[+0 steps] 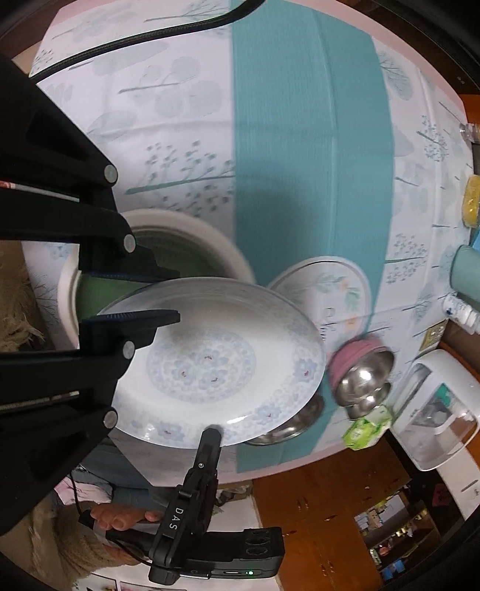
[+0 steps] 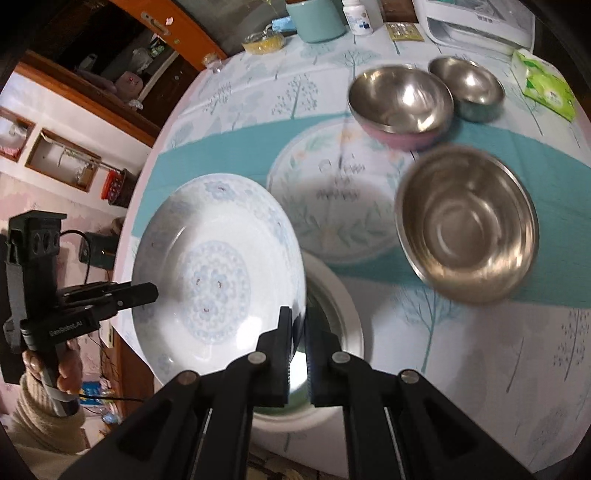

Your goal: Organize plates and bowls

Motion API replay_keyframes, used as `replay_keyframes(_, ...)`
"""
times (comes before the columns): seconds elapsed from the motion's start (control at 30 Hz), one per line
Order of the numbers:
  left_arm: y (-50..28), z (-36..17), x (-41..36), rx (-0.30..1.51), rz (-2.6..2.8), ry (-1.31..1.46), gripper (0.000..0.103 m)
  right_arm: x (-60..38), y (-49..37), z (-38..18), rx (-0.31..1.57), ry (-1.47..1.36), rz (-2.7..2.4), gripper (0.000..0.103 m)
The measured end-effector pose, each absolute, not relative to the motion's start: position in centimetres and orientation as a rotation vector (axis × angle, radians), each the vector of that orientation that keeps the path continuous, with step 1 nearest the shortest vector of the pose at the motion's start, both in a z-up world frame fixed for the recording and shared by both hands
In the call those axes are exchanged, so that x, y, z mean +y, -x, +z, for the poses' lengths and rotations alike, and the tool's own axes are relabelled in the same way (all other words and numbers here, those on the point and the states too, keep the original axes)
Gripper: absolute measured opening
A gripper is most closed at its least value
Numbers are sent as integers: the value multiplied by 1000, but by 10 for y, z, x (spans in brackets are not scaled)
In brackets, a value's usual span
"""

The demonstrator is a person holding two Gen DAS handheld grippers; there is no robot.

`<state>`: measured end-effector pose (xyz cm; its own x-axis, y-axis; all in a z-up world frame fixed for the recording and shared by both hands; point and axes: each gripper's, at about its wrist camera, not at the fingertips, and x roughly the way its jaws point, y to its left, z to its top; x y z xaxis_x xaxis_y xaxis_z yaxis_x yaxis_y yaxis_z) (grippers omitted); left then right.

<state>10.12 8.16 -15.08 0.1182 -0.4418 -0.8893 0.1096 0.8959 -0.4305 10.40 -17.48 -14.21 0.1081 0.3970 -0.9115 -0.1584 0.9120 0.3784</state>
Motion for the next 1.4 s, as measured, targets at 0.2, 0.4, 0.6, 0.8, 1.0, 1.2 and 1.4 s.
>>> replay_keyframes(0.2, -77, -182, 75, 1444, -379, 283, 11, -182, -80, -170, 1446, -214, 407, 6)
replay_keyframes(0.4, -59, -207, 73, 1480, -347, 262, 11, -174, -65, -190, 1469, -162, 403, 6)
replay_keyframes(0.6, -56, -222, 77, 1499, -313, 268, 11, -165, -63, -203, 1486, -144, 410, 6)
replay_keyframes(0.8, -58, -226, 79, 1491, -311, 244, 11, -159, -65, -212, 1498, -128, 401, 7)
replay_keyframes(1.0, -65, -227, 73, 1485, -303, 197, 12, -160, -66, -221, 1523, -138, 397, 7)
replay_keyframes(1.2, -66, -234, 68, 1495, -295, 154, 15, -159, -66, -222, 1507, -107, 390, 7)
replay_keyframes(1.4, -66, -238, 69, 1499, -302, 170, 15, -160, -67, -221, 1494, -101, 385, 7)
